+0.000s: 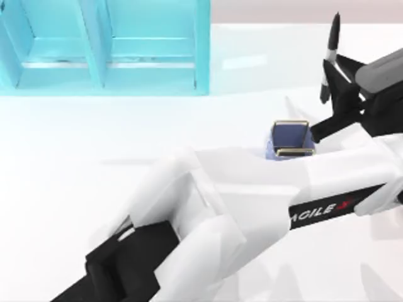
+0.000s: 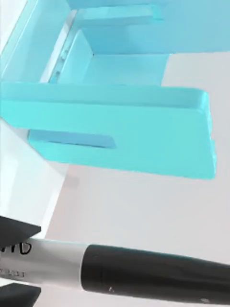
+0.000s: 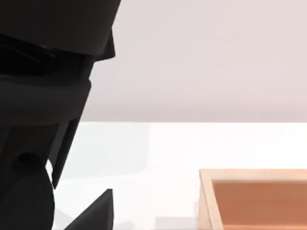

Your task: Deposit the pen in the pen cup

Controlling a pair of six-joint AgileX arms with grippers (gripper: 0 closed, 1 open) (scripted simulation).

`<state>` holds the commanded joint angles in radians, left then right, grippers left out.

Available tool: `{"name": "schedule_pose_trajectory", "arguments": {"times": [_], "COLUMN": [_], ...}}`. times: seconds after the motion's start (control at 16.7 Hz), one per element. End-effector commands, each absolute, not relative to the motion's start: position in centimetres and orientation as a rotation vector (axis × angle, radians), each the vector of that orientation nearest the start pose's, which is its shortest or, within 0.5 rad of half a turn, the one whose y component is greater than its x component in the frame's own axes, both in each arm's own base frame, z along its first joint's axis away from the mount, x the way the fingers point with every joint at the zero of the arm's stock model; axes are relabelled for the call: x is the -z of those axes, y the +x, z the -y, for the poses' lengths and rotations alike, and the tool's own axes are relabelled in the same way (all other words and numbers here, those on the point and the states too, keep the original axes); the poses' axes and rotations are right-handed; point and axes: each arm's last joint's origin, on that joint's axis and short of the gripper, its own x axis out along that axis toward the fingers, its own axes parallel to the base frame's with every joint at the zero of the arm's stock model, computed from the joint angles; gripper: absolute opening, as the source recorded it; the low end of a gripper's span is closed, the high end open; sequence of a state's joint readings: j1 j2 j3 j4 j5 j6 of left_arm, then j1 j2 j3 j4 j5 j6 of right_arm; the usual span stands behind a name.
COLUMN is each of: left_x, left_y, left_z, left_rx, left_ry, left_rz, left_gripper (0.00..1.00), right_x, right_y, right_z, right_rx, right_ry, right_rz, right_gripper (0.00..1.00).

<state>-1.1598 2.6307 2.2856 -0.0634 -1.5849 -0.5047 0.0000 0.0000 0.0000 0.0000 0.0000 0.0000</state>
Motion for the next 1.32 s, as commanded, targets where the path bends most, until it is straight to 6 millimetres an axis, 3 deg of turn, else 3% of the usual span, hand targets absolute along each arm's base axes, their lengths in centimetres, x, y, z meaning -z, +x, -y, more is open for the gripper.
{"name": "schedule_pose_trajectory", "arguments": {"times": [0.78,1.32], "left_x": [-18.9,-18.9], "left_y": [25.7,25.7], "left_z": [49.4,49.4], "left_rx": [-0.531,-0.531], "left_ry": [0.012,0.012], "left_rz": [0.055,0.055], "left_gripper": [0.00,0.68], "right_x": [-16.0,-16.0], "right_y": [10.6,10.6], "right_z": [0.1,0.1], "right_rx": [0.000,0.000], "right_ry": [0.000,0.000], "right_rz": [0.000,0.000], "right_gripper": [1.00,1.00]}}
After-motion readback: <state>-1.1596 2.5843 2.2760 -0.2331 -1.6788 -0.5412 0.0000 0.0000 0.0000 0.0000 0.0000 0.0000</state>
